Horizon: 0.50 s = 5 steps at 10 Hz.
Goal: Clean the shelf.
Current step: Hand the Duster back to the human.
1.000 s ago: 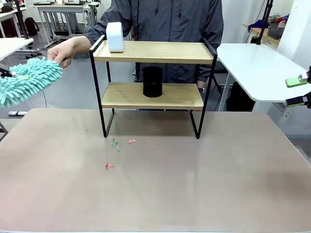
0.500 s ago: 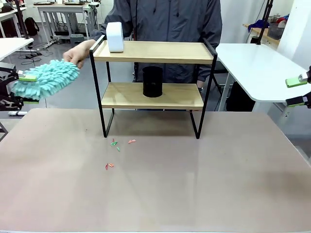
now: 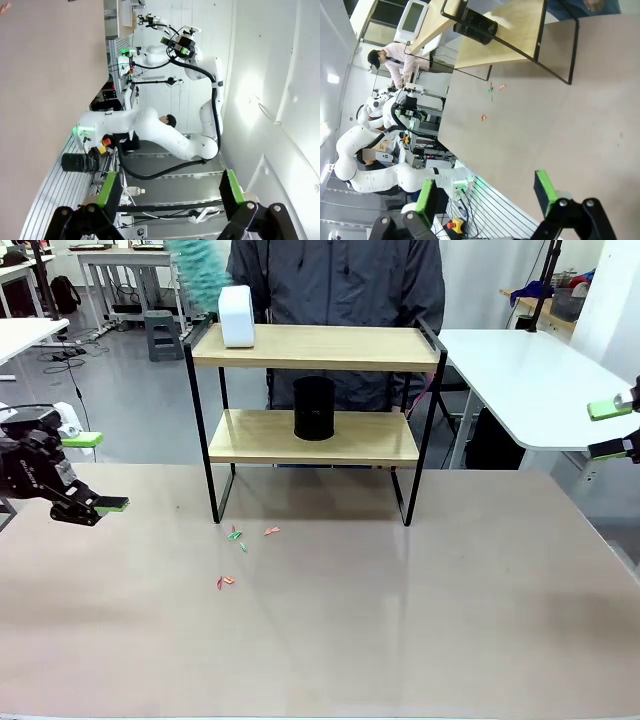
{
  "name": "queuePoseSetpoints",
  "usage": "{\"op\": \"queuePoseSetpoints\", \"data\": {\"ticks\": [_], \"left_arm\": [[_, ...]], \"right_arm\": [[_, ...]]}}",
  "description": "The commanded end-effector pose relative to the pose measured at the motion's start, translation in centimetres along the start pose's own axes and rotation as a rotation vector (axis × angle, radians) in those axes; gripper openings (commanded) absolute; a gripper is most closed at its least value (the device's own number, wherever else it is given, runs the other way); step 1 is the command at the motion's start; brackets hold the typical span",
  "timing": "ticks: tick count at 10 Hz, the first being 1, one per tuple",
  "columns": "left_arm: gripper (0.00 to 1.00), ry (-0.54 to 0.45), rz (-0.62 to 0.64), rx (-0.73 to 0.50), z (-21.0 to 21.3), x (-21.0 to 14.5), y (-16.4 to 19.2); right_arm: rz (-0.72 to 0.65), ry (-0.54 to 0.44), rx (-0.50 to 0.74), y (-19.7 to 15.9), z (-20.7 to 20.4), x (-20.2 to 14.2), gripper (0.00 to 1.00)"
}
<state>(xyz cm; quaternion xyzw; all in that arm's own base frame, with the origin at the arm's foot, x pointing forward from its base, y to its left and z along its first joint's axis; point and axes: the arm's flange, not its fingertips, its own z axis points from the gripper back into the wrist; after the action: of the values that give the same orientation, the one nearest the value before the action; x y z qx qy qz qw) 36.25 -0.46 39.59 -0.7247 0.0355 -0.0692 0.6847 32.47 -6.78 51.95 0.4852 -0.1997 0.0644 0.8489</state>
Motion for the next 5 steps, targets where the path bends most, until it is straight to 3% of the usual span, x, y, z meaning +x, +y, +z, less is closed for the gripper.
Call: {"op": "queuePoseSetpoints", "data": {"ticks": [1, 5], "left_arm": [[1.0, -0.054, -0.035, 0.053, 1.36, -0.15, -1.58], [1.0, -0.054, -0.035, 0.053, 1.36, -0.15, -1.58]], "right_arm": [[0.022, -0.001, 0.005, -0.18, 0.09, -0.04, 1.0], [0.022, -0.001, 0.005, -0.18, 0.09, -0.04, 1.0]]}}
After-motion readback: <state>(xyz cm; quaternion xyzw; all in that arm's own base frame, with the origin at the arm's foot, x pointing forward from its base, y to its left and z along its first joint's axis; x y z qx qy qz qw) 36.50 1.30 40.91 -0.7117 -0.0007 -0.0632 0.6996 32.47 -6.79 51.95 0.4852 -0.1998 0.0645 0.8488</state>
